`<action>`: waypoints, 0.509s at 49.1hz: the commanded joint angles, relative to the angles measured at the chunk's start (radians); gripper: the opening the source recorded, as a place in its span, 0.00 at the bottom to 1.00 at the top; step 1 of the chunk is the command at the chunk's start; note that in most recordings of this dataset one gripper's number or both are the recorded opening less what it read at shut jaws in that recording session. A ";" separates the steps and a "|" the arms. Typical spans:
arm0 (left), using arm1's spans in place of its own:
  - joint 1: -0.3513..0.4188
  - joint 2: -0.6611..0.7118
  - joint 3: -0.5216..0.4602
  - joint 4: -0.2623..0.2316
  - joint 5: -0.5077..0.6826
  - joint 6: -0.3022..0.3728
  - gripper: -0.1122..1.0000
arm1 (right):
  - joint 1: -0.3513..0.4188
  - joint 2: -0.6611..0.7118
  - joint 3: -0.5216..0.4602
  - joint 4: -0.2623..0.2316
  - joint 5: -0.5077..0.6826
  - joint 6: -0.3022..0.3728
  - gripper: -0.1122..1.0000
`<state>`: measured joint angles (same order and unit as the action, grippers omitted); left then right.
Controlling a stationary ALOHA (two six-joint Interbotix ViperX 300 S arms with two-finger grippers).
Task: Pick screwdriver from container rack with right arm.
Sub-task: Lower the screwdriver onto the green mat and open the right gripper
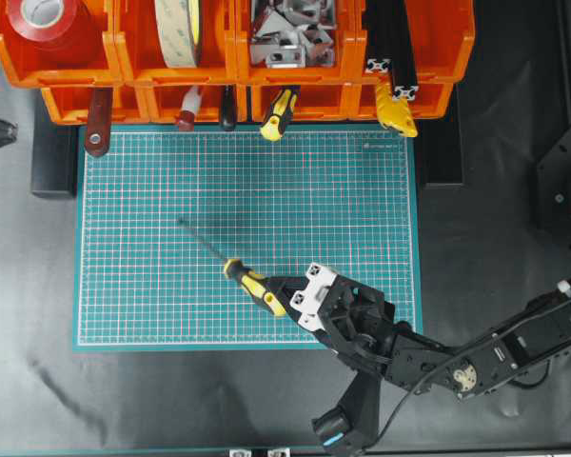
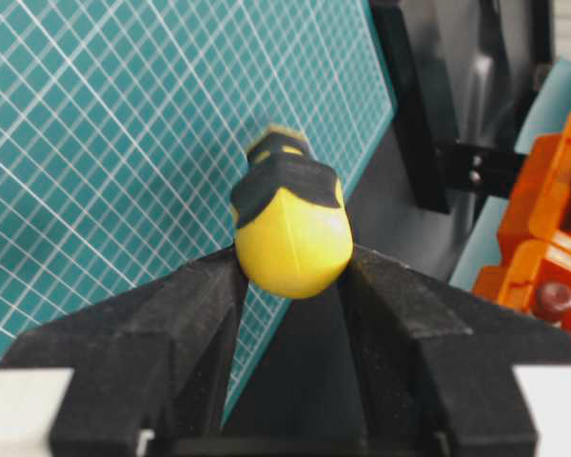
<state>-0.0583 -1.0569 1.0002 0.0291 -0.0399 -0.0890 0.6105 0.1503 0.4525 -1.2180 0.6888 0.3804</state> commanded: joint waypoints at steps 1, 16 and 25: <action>-0.002 0.009 -0.028 0.003 -0.005 -0.005 0.10 | 0.000 -0.011 -0.009 0.002 -0.011 0.005 0.39; -0.002 0.014 -0.028 0.003 -0.005 -0.003 0.10 | -0.020 -0.003 0.015 0.046 -0.006 0.008 0.38; -0.003 0.015 -0.026 0.003 -0.005 -0.003 0.10 | -0.043 -0.003 0.035 0.106 -0.005 0.006 0.36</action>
<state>-0.0598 -1.0523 1.0002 0.0291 -0.0399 -0.0890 0.5752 0.1611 0.4893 -1.1336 0.6857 0.3835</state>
